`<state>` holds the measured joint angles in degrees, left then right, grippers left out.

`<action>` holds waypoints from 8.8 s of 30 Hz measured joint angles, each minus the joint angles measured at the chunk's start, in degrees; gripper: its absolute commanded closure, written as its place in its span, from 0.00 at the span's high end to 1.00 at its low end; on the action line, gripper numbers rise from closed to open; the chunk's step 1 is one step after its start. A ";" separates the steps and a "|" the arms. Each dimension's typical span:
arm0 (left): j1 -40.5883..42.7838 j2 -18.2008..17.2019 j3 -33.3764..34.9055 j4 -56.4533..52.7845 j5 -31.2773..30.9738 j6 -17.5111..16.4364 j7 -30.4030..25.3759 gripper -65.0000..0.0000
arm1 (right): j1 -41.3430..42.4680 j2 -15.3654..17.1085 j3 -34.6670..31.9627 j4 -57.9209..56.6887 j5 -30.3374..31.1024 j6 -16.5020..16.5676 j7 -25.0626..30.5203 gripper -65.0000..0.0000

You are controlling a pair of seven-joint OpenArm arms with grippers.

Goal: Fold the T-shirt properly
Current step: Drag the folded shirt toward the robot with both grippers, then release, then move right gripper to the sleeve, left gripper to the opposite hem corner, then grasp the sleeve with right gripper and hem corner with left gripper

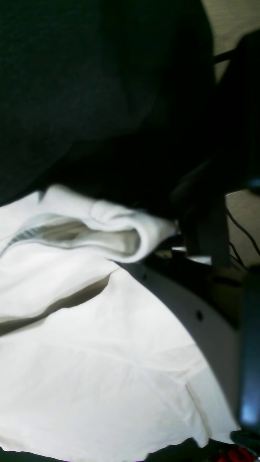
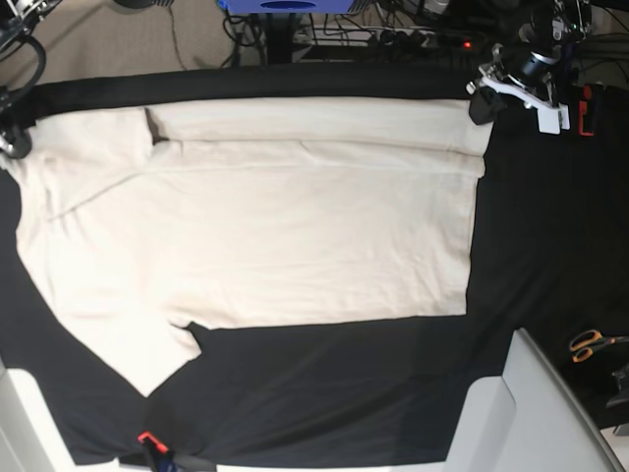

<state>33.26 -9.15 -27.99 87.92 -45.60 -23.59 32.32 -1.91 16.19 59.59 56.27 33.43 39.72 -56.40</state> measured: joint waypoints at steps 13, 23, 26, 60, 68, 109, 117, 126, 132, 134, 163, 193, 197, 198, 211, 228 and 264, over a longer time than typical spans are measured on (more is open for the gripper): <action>0.13 0.09 0.00 -2.08 0.09 0.02 0.04 0.00 | -0.33 -0.04 0.00 0.00 -0.24 -0.02 0.02 0.00; 0.20 3.45 -5.38 -4.00 3.63 -0.42 0.11 0.00 | -0.33 -0.31 -0.09 0.00 -0.42 0.00 -0.22 0.00; -0.13 4.31 -5.51 -4.11 7.65 -0.42 0.11 0.00 | -0.35 -0.33 -0.09 0.00 -0.42 0.00 -0.22 0.00; -3.43 7.39 -13.11 -3.41 16.63 0.09 -0.15 0.35 | -3.34 -2.16 6.62 0.31 -0.04 -0.02 0.26 0.51; -4.66 7.08 -14.36 -3.39 16.85 0.04 -0.13 0.66 | -5.55 -3.30 7.54 11.02 -0.48 -0.07 0.22 0.52; -9.57 -4.72 -10.64 6.10 17.11 0.00 0.33 0.66 | 30.60 11.72 -71.34 -45.92 -0.20 -13.31 56.89 0.44; -9.55 -4.61 -10.64 6.10 17.09 0.00 0.33 0.66 | 30.08 11.50 -71.52 -43.34 -0.48 -13.42 56.06 0.00; -9.77 -4.13 -10.58 6.10 17.07 -0.02 0.33 0.66 | 23.04 14.14 -71.10 -27.30 -0.07 -13.49 47.56 0.00; -9.92 -3.96 -10.60 6.08 17.05 0.00 0.31 0.66 | 15.85 14.21 -63.25 -17.07 -0.04 -13.40 42.53 0.00; -9.92 -3.98 -10.58 5.99 17.09 0.00 0.46 0.66 | 12.59 14.56 -59.76 -12.66 -0.46 -13.70 39.80 0.00; -9.90 -4.07 -6.67 5.97 17.09 -0.22 0.48 0.66 | -4.33 4.11 -33.75 24.87 -0.35 -13.38 5.66 0.47; -9.46 -4.35 -6.84 5.97 17.11 -0.17 0.48 0.66 | 17.38 9.29 -53.35 -16.13 0.02 -12.72 22.10 0.52; -9.64 -4.33 -6.84 5.18 17.05 -0.22 0.46 0.66 | 16.57 10.67 -53.18 -12.68 -0.63 -13.35 20.22 0.52; -9.92 -4.28 -6.84 4.72 17.05 -0.20 0.44 0.66 | 16.48 10.80 -53.20 -11.74 -0.44 -13.22 19.87 0.52; -9.90 -4.33 -6.84 3.89 17.09 -0.20 0.46 0.66 | 17.55 11.58 -53.46 -22.27 1.03 -11.85 29.27 0.52; -11.10 -4.22 -6.73 3.82 17.14 -0.20 0.52 0.66 | 19.37 9.53 -53.44 -23.28 0.39 -8.70 29.16 0.46; -49.09 -6.38 9.38 -46.66 22.43 -0.83 -3.72 0.41 | 19.30 8.92 -53.46 -23.41 0.02 -8.59 28.17 0.00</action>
<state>-15.84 -15.53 -18.61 41.25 -23.18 -24.43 28.60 17.39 25.10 6.13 32.86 33.45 31.14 -28.23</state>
